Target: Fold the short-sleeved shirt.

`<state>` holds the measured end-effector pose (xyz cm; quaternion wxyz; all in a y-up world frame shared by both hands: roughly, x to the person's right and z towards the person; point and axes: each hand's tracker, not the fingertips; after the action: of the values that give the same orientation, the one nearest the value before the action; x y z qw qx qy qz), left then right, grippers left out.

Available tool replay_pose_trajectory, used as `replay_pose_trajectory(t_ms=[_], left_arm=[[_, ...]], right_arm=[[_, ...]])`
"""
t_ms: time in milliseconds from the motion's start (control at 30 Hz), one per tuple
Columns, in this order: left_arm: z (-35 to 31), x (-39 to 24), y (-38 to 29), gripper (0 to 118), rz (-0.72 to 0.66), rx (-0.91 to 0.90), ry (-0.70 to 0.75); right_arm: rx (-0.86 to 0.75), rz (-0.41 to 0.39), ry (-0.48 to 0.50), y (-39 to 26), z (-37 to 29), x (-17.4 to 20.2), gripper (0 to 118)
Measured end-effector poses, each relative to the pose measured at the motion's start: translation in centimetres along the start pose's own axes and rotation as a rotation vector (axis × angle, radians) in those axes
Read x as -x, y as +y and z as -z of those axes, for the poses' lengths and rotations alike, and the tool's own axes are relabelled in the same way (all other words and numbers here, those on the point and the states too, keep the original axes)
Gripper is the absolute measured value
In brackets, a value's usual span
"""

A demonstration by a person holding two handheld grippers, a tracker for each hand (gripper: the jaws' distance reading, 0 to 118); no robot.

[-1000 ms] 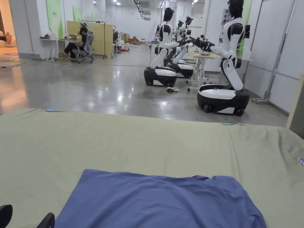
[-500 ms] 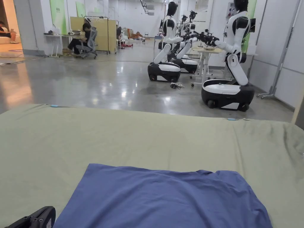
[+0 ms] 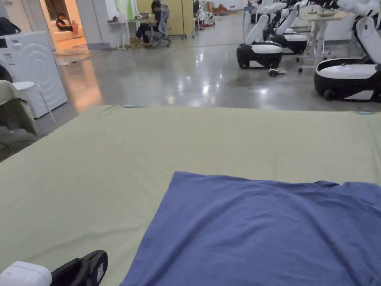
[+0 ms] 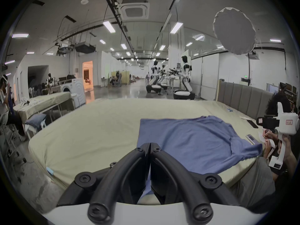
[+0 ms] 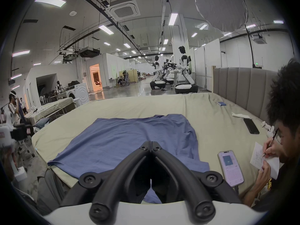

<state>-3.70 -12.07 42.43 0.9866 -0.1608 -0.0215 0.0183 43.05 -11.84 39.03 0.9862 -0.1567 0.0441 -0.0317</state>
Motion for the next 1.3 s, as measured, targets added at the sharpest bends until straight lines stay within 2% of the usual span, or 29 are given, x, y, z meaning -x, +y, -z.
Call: replay_pose_trajectory(t_ms=[133, 300, 333, 367, 400, 467, 567, 733, 833, 900, 967, 1033, 1100, 1133, 1233, 1300], left_arm=[[1.6, 1.8, -2.6, 3, -0.043, 0.109, 0.010], [3.4, 3.9, -6.1, 6, -0.132, 0.229, -0.027], [3.8, 4.1, -6.6, 19, -0.122, 0.259, -0.021], [4.2, 4.2, -7.0, 45, -0.115, 0.270, -0.024], [4.5, 4.2, -7.4, 58, -0.103, 0.294, -0.012], [5.1, 4.7, -8.1, 61, -0.114, 0.331, -0.047], [6.0, 4.0, -8.8, 61, -0.084, 0.349, -0.057], [8.5, 3.6, -9.5, 61, -0.034, 0.428, -0.059], [9.0, 3.3, -9.7, 56, 0.007, 0.454, -0.052], [9.2, 3.4, -9.4, 43, 0.016, 0.472, -0.054], [9.4, 3.3, -8.9, 16, 0.016, 0.476, -0.055], [9.9, 2.7, -9.0, 15, 0.026, 0.488, -0.057], [10.0, 1.9, -9.1, 15, 0.106, 0.513, -0.039], [10.2, 1.7, -9.2, 15, 0.108, 0.526, -0.048], [11.1, 1.6, -8.9, 15, 0.124, 0.584, -0.053], [11.4, 1.6, -8.8, 15, 0.129, 0.585, -0.051]], right_arm=[[0.031, 0.022, 0.014, -0.6, 0.4, 0.1, 0], [0.067, 0.004, 0.003, -1.1, 0.4, 0.0, 0], [0.071, 0.004, 0.001, -1.2, 0.4, -0.2, 0], [0.078, 0.008, -0.002, -1.4, 0.5, -0.4, 0], [0.083, 0.016, -0.007, -1.5, 0.5, -0.4, 0], [0.090, 0.046, -0.009, -1.7, 0.6, -0.8, 0], [0.096, 0.078, -0.012, -1.8, 0.7, -1.2, 0], [0.108, 0.065, -0.033, -1.9, 0.7, -1.4, 0], [0.117, 0.064, -0.046, -2.2, 0.7, -1.7, 0], [0.126, 0.073, -0.056, -2.4, 0.7, -1.9, 0], [0.136, 0.089, -0.065, -2.5, 0.9, -2.2, 0], [0.141, 0.097, -0.073, -2.5, 0.9, -2.4, 0], [0.140, 0.086, -0.097, -2.2, 0.7, -2.5, 0], [0.139, 0.078, -0.120, -2.1, 0.6, -2.7, 3], [0.148, 0.079, -0.164, -2.4, -0.7, -3.9, 57], [0.164, 0.127, -0.189, -3.0, -1.3, -5.0, 62]])
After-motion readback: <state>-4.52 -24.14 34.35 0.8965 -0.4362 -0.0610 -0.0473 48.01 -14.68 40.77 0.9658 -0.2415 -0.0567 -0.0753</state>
